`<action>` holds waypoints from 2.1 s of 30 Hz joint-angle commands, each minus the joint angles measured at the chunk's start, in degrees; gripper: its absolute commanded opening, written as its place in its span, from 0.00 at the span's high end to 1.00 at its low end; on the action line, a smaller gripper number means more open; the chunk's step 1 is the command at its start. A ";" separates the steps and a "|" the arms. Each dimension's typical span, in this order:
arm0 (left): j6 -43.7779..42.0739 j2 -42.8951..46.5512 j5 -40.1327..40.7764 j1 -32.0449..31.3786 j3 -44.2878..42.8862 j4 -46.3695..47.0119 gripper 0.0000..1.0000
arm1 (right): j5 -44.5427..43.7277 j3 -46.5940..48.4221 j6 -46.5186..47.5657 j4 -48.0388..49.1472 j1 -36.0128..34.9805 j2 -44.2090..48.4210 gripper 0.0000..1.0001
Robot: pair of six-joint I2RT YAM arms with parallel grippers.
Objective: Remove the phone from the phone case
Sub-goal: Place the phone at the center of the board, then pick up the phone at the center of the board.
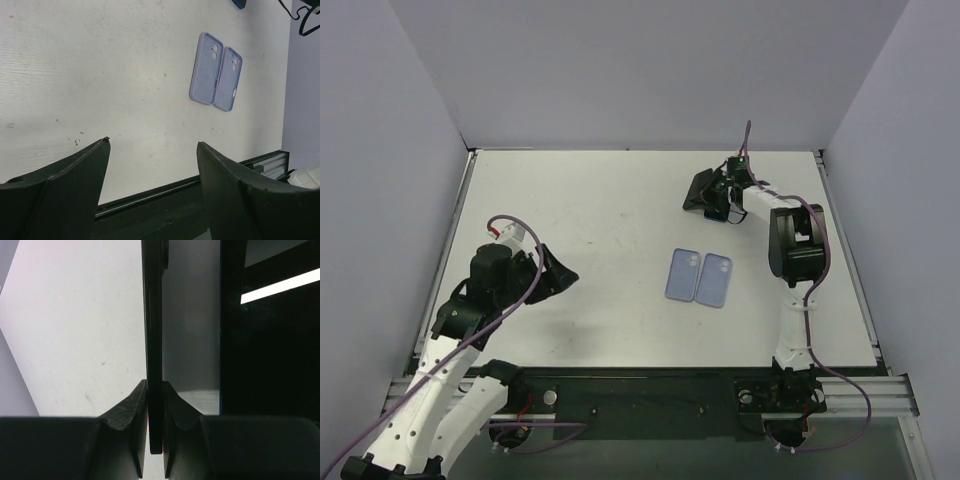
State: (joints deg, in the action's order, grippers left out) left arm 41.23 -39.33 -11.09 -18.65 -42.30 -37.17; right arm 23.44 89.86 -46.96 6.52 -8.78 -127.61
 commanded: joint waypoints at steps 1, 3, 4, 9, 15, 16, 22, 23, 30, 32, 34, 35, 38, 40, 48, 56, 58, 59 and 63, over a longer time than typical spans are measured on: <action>-1.33 1.45 2.57 0.90 -5.15 -2.20 0.20 | 5.12 3.74 1.96 -1.87 -0.10 -1.41 0.90; -1.24 1.36 3.00 0.99 -6.12 -2.64 0.20 | 5.38 4.35 1.35 -1.78 -0.19 -2.46 0.89; -1.24 1.28 3.01 1.08 -6.21 -2.73 0.20 | 5.39 4.35 1.34 -2.04 -0.10 -2.55 0.89; -0.63 -1.09 1.52 2.30 -8.49 -2.29 0.14 | 1.53 2.51 1.87 -3.44 -0.10 -0.54 0.77; -0.63 -3.99 1.51 5.99 -12.79 -1.68 0.11 | -2.17 3.91 5.29 -9.51 0.25 -0.53 0.70; -0.98 -4.17 1.77 6.61 -13.24 -1.85 0.10 | -2.61 3.91 5.65 -10.47 0.25 -0.18 0.69; -1.94 -5.49 5.03 11.53 -13.69 -4.75 0.06 | -6.29 6.98 10.65 -16.96 0.25 1.40 0.60; -1.95 -5.58 4.94 12.75 -13.33 -4.84 0.06 | -6.74 8.12 11.79 -17.85 0.25 1.40 0.59; -1.86 -5.49 3.18 17.16 -10.70 -3.79 0.05 | -9.73 10.33 16.54 -23.13 -0.19 3.15 0.43; -1.86 -5.75 3.27 17.16 -10.08 -2.48 0.05 | -9.73 10.16 17.60 -23.31 -0.28 4.82 0.42; -2.38 -6.54 3.79 17.25 -9.55 -1.42 0.05 | -8.68 9.98 18.13 -23.75 -0.45 6.67 0.41; -3.17 -6.90 4.15 17.25 -9.38 -0.98 0.03 | -8.07 9.89 18.13 -23.92 -0.63 8.24 0.41; -5.98 -10.57 8.00 17.95 -8.76 0.34 0.03 | -6.22 5.52 17.26 -22.70 -1.59 14.22 0.40; -8.88 -14.34 9.68 20.48 -9.72 0.52 0.03 | -5.78 1.31 15.94 -21.64 -2.91 19.49 0.38; -19.08 -32.11 8.17 32.80 -14.38 1.57 0.03 | 0.19 -22.85 10.24 -9.18 -14.32 42.69 0.32; -28.29 -48.29 11.45 34.56 -19.30 4.65 0.03 | 4.60 -36.69 7.05 2.00 -23.64 55.36 0.31; -30.06 -51.01 13.28 34.39 -21.15 4.03 0.03 | 4.24 -38.27 7.58 1.65 -25.49 57.47 0.31; -30.33 -53.46 13.90 34.82 -22.11 3.25 0.03 | 4.59 -39.49 7.15 2.61 -26.02 58.61 0.31; -31.83 -59.18 15.22 35.00 -25.19 1.22 0.03 | 7.05 -43.01 5.57 6.48 -27.08 60.64 0.31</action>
State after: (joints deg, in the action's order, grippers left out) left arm 13.54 -94.87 2.37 15.79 -63.13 -35.35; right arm 27.59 49.01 -39.77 5.72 -35.29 -70.26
